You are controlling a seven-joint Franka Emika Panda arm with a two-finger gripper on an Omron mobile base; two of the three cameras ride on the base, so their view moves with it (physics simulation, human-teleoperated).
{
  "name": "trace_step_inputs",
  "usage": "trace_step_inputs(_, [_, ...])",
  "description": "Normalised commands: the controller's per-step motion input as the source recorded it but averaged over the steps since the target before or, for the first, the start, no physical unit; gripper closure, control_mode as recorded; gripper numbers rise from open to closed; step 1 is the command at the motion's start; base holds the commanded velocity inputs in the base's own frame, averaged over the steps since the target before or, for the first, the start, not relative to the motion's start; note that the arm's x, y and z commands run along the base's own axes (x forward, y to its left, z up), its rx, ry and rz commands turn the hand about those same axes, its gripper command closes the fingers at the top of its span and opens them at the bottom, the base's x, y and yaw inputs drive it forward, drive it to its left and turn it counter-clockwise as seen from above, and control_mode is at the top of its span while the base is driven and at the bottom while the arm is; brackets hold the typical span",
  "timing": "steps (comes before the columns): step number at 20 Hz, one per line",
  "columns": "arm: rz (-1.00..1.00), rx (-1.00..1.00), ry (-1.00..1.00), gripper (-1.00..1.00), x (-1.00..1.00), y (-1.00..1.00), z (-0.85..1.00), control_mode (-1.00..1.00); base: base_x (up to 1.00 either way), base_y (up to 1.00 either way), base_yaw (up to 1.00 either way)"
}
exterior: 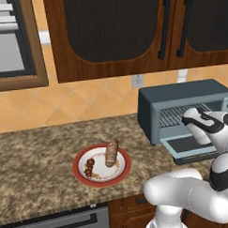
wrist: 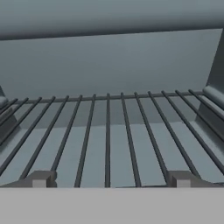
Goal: Pick up the kebab skewer and baguette bread, and place them inside the toaster oven. Close the toaster oven door and start by setting the timer.
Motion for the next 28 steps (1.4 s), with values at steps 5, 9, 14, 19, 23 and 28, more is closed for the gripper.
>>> trace_step_inputs(5, [0.00, 0.00, -0.02, -1.00, 0.20, 0.00, -0.02, -1.00, 0.00, 0.00, 0.00])
trace_step_inputs(9, [0.00, 0.00, 0.00, -1.00, 0.16, 0.00, -0.04, -1.00, 0.00, 0.00, 0.00])
trace_step_inputs(14, [0.00, 0.00, 0.03, -1.00, 0.10, 0.00, -0.04, -1.00, 0.00, 0.00, 0.00])
trace_step_inputs(19, [0.00, 0.00, 0.16, -1.00, 0.00, 0.00, -0.41, -1.00, 0.00, 0.00, 0.00])
trace_step_inputs(23, [0.00, 0.00, 0.17, -1.00, -0.06, 0.00, -0.49, -1.00, 0.00, 0.00, 0.00])
trace_step_inputs(28, [0.00, 0.03, 0.08, -1.00, -0.56, 0.00, -0.67, -1.00, 0.00, 0.00, 0.00])
